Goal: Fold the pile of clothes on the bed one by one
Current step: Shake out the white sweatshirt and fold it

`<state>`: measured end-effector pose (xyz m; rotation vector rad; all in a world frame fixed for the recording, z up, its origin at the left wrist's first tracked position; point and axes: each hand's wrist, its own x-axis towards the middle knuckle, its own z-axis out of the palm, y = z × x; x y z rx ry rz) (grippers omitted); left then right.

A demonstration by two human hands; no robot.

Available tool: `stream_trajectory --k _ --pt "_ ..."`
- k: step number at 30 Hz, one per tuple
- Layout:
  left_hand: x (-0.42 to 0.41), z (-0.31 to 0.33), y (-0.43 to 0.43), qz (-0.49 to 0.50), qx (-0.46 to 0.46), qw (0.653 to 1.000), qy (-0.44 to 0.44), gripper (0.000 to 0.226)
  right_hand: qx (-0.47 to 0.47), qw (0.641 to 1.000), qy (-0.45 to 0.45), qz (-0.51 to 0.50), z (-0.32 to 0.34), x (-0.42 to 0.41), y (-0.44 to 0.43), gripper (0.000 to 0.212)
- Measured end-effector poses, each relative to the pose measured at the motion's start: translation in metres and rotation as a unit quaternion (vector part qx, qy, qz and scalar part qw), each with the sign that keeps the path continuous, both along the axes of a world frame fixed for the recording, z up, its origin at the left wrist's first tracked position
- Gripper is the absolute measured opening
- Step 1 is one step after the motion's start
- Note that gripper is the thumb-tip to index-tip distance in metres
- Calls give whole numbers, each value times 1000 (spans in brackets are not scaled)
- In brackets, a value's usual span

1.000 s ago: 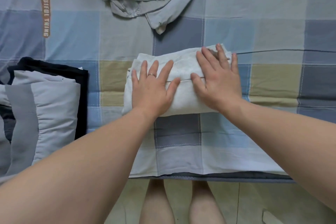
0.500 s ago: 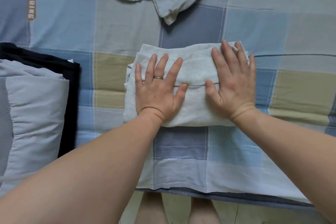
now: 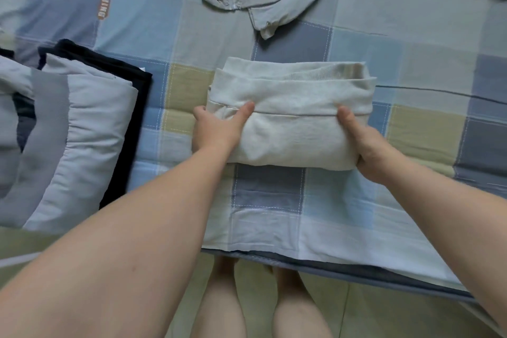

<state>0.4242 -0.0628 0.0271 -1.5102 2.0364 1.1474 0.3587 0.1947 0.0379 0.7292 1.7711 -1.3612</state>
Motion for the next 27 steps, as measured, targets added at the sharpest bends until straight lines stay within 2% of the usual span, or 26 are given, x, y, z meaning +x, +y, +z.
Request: stream_trajectory --k 3,6,9,11,13,15,17,19,22,24,25,27 --pt "3 20 -21 75 123 989 -20 132 -32 999 -35 5 26 -15 -6 76" --pt "25 51 -33 101 168 981 -6 131 -23 997 -41 69 58 -28 -23 82" --pt "54 100 -46 125 163 977 48 112 -11 990 -14 139 102 -37 -56 104" --pt "73 132 -59 175 149 969 88 94 -17 985 3 174 134 -43 -89 100" --pt "93 161 -76 231 123 958 118 62 -36 974 21 221 165 -48 -129 102" --pt "116 185 -95 284 98 943 141 54 -66 957 37 279 193 -47 -175 89" --pt "139 202 -116 347 75 918 174 57 -104 938 50 326 215 -42 -222 59" --pt "164 210 -138 412 46 888 198 54 -114 917 57 379 224 -34 -273 51" --pt "201 198 -164 496 11 843 208 52 -85 887 95 443 211 -13 -345 83" --pt "222 173 -173 538 -1 825 172 67 -66 862 127 486 183 13 -384 86" --pt "230 157 -176 555 3 819 149 72 -54 844 153 512 166 30 -398 87" --pt "239 128 -178 580 21 805 125 70 -10 785 241 570 131 66 -420 103"
